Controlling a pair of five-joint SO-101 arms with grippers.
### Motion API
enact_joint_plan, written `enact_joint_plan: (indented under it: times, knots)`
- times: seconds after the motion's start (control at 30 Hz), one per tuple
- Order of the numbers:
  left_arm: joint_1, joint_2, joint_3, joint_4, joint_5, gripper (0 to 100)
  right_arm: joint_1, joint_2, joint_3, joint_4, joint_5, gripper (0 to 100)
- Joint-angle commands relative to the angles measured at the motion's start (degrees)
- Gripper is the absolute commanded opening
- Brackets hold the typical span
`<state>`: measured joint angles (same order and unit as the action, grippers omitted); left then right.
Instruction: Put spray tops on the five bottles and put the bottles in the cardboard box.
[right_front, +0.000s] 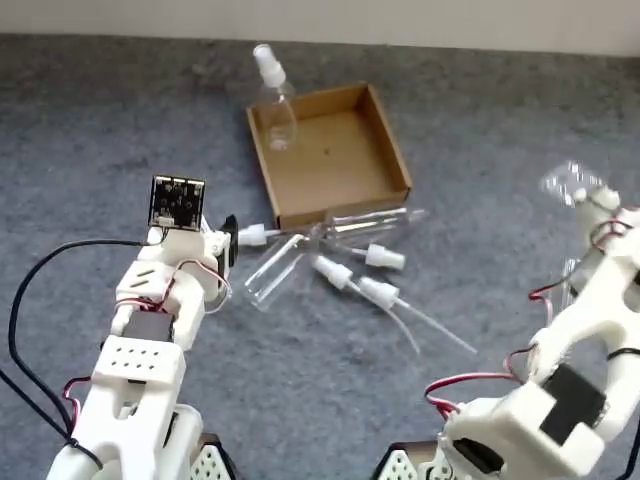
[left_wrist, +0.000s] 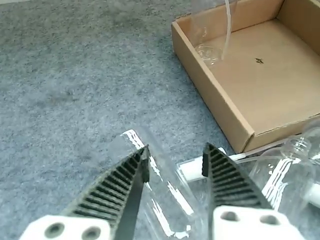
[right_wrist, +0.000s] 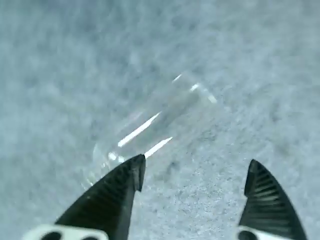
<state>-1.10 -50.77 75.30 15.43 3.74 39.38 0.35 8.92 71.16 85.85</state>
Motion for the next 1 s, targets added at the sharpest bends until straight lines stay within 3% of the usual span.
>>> enact_joint_plan:
  times: [0.0, 0.1, 0.27, 0.5, 0.63, 0.8, 0.97]
  knots:
    - [1.6, 0.0, -0.1, -1.2, -0.5, 16, 1.1, 1.0, -3.0, -0.3, 11.3, 27.5]
    - [1.9, 0.0, 0.0, -1.2, -0.5, 16, -1.0, 2.3, -2.9, 0.0, 15.4, 27.5]
    - [1.9, 0.0, 0.0, -1.2, -0.5, 16, -3.6, 2.8, -2.9, -0.3, 15.9, 27.5]
    - [1.9, 0.0, 0.0, -1.2, -0.5, 16, 7.6, 2.9, -4.5, -0.4, 15.9, 26.9]
    - [2.1, 0.0, 0.0, -1.2, -0.5, 16, 14.1, 2.9, -4.8, -0.3, 15.9, 16.8]
    - [2.1, 0.0, 0.0, -1.2, -0.5, 16, 16.0, 3.0, -3.0, 0.4, 15.6, 0.5]
    - [2.1, 0.0, 0.0, -1.2, -0.5, 16, 14.0, 2.6, 8.0, 0.4, 15.3, 0.5]
